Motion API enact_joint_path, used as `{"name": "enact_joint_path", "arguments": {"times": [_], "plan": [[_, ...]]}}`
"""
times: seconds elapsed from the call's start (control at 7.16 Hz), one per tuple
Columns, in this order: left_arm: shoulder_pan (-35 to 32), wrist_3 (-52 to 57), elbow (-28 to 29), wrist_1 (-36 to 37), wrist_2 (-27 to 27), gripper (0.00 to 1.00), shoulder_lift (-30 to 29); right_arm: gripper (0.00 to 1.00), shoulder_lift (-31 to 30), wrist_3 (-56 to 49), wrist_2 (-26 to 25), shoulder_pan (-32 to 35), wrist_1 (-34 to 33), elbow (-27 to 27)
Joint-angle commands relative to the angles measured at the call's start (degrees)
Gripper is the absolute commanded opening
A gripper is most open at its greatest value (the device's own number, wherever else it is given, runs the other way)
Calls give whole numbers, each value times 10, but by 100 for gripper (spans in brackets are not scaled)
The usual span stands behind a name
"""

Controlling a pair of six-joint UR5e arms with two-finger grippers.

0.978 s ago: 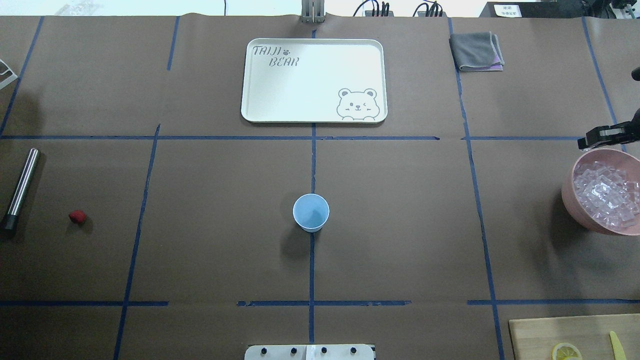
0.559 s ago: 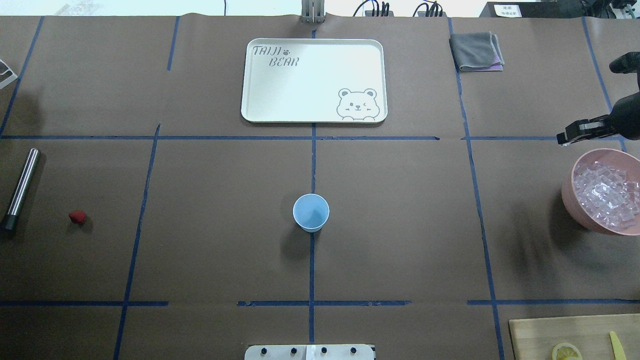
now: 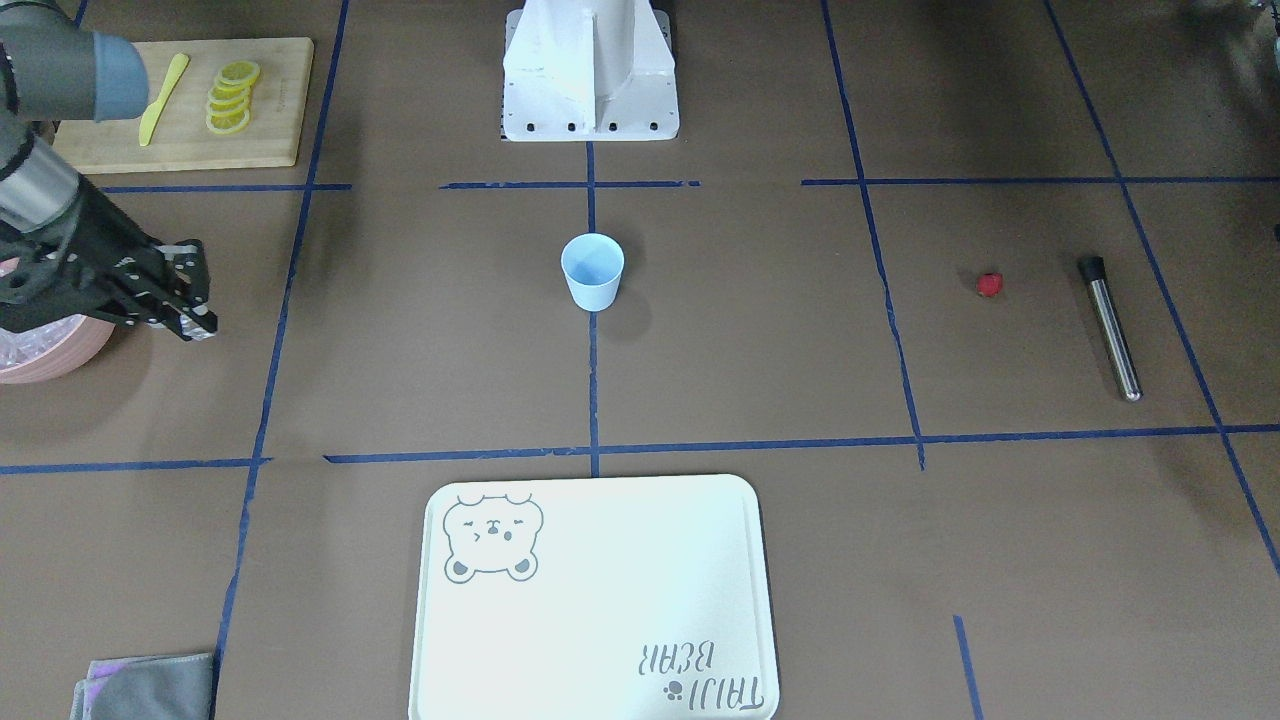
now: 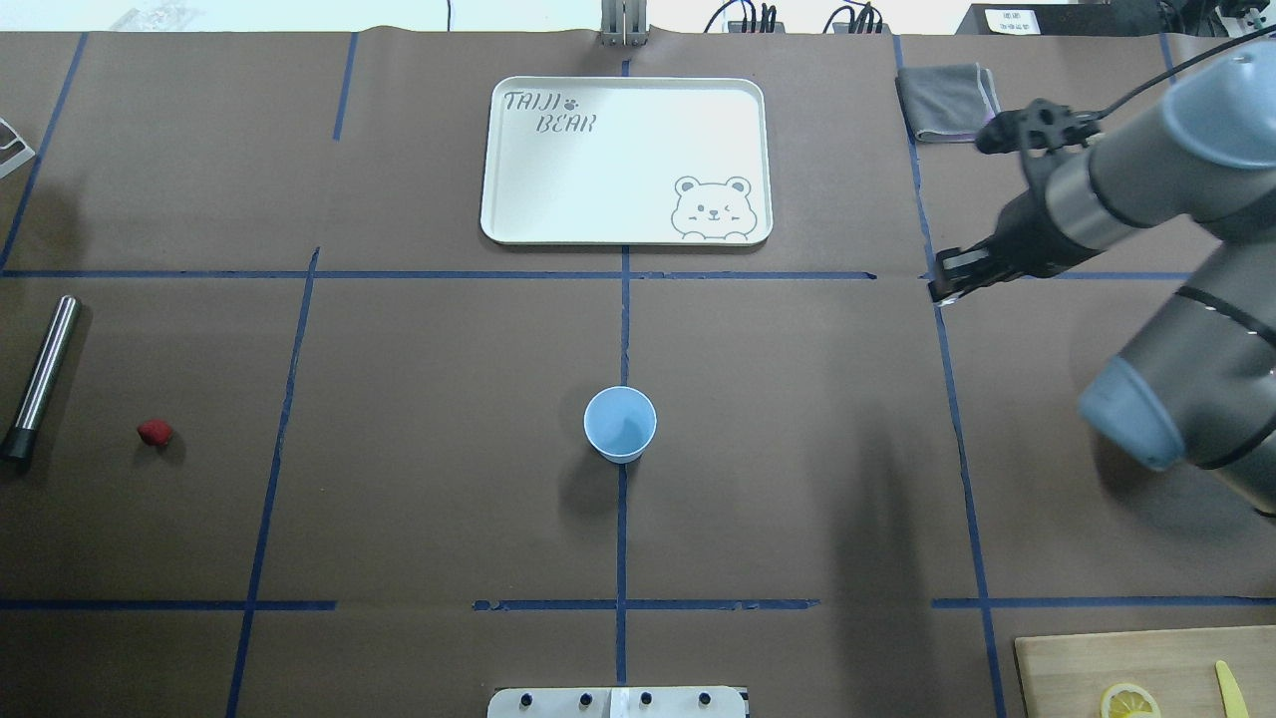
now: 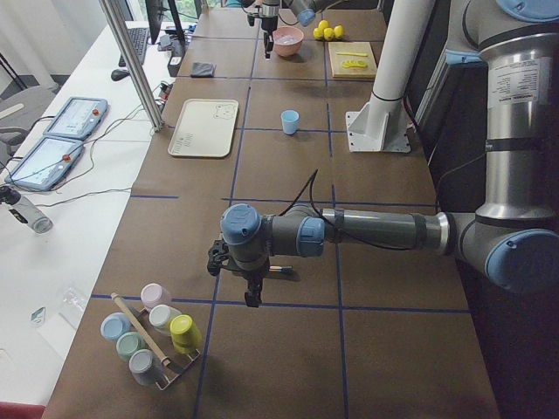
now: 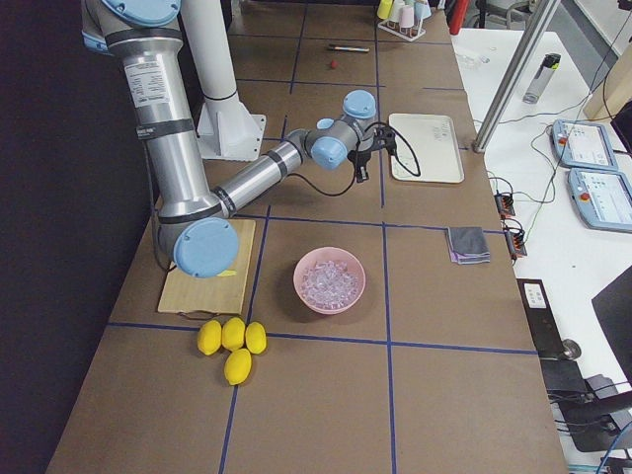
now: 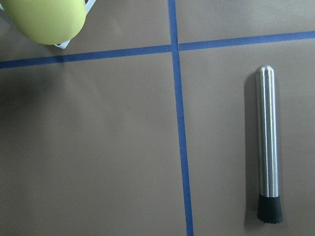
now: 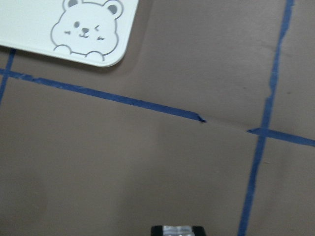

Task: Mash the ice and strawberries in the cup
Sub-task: 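Carry the ice cube with the right gripper over to the blue cup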

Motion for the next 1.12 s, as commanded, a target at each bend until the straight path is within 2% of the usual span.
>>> {"name": "enact_joint_path", "arguments": {"times": [0.0, 0.14, 0.42, 0.7, 0.98], "plan": [[3, 1, 0, -1, -26, 100, -2, 1, 99, 45, -35, -60, -112, 2], [4, 1, 1, -1, -23, 100, -5, 1, 131, 73, -38, -81, -148, 1], [7, 0, 1, -1, -21, 100, -11, 2, 160, 119, -47, -113, -151, -1], [21, -3, 1, 0, -21, 100, -11, 2, 189, 181, -100, -163, -152, -6], [29, -5, 1, 0, -21, 100, -11, 2, 254, 240, -118, -188, -152, -59]]}}
